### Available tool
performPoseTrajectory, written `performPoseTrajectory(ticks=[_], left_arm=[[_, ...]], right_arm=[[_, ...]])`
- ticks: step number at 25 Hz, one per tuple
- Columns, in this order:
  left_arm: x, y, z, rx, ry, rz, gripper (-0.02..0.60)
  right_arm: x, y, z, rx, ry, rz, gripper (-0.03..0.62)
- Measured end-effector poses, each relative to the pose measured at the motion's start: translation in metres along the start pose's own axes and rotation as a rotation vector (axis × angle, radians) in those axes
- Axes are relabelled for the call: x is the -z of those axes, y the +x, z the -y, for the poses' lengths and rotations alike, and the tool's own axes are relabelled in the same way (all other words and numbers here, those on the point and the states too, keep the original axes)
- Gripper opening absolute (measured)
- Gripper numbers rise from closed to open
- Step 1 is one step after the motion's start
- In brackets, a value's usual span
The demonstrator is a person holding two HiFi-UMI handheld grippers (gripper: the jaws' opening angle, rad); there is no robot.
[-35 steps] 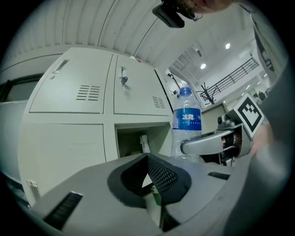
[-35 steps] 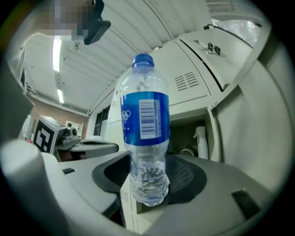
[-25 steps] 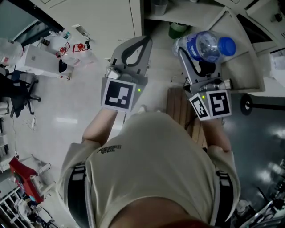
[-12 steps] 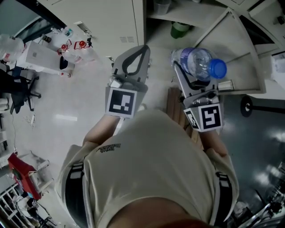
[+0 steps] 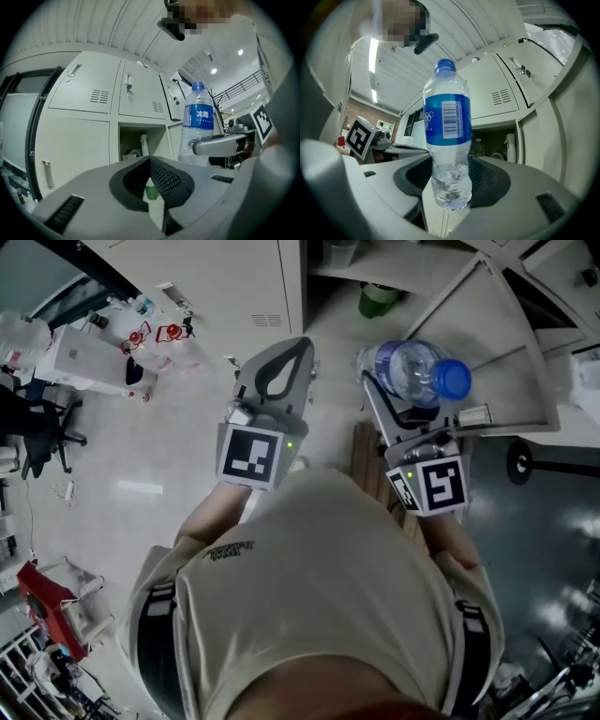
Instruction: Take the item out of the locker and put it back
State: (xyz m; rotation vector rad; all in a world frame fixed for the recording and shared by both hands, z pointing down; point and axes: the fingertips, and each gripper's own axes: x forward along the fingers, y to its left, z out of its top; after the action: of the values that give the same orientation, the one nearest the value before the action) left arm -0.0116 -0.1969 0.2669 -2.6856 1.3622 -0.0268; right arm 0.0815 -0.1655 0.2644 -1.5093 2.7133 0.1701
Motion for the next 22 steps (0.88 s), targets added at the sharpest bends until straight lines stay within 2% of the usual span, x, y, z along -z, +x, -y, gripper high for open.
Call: performPoseTrajectory(ticks=[22], left_arm=[[0.010, -0.005, 0.014, 0.034, -0.021, -0.022, 0.014]], right_arm=[[0.009, -0.003, 0.003, -0.005, 0.022, -0.027, 0.236]])
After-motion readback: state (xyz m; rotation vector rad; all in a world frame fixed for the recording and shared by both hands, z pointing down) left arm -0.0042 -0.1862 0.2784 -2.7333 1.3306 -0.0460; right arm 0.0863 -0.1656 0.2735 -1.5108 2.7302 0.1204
